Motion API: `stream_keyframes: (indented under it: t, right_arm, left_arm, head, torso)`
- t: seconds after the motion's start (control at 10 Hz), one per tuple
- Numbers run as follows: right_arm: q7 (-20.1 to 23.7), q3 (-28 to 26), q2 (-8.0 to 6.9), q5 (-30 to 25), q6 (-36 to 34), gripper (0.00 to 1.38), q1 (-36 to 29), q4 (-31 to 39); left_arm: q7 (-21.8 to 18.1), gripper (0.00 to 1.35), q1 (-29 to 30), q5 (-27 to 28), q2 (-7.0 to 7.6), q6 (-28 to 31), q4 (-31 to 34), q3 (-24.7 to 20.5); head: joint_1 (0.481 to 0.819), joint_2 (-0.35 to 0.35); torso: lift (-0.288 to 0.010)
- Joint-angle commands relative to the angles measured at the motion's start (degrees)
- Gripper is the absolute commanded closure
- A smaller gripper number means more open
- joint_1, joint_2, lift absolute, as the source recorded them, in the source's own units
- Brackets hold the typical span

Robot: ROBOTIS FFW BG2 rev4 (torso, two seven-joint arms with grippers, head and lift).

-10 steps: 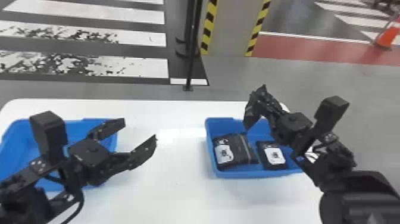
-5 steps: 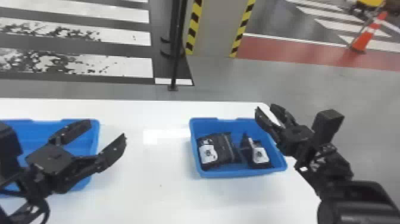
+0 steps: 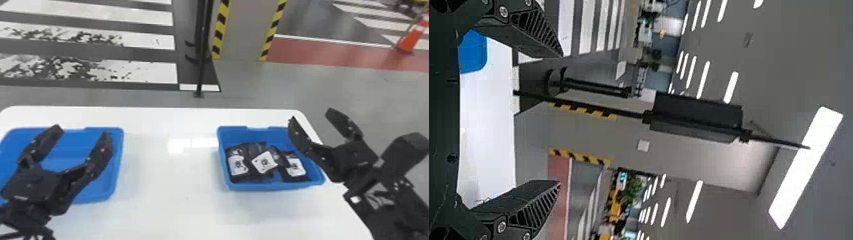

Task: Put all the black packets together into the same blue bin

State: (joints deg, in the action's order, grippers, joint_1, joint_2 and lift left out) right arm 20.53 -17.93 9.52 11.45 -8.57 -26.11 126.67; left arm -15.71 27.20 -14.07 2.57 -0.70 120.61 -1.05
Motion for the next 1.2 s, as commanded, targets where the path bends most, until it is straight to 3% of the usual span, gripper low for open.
stream_keyframes:
  t: [0.0, 0.3, 0.5, 0.8, 1.1]
  right_arm:
    - [-0.75, 1.48, -0.82, 2.72, 0.41, 0.16, -5.38, 5.02]
    - [-1.28, 2.16, -2.32, 2.49, -1.42, 0.16, -14.38, 11.49]
    - [-2.6, 2.05, -2.67, 0.77, -2.54, 0.16, -17.34, 14.44]
    - [-2.95, 2.05, -2.76, 0.32, -3.52, 0.16, -19.16, 16.41]
    - [-2.86, 2.16, -2.58, -0.03, -3.95, 0.16, -19.02, 16.55]
  left_arm:
    - [4.46, 0.13, 4.02, 0.93, -0.46, -9.01, 0.39, 0.25]
    - [10.78, 0.14, 8.52, 9.05, -0.64, -13.09, 0.67, 0.25]
    - [12.28, 0.14, 11.75, 14.76, -2.22, -12.1, 3.77, -2.95]
    - [12.63, 0.14, 15.69, 16.25, -2.48, -9.85, 8.55, -3.98]
    - [12.63, 0.14, 15.13, 14.99, -2.48, -8.31, 8.55, -3.52]
  head:
    - [0.695, -0.162]
    - [0.695, -0.081]
    - [0.695, -0.06]
    - [0.695, -0.023]
    - [0.695, -0.015]
  torso:
    - [-0.11]
    - [-0.11]
    - [-0.11]
    - [-0.11]
    - [-0.11]
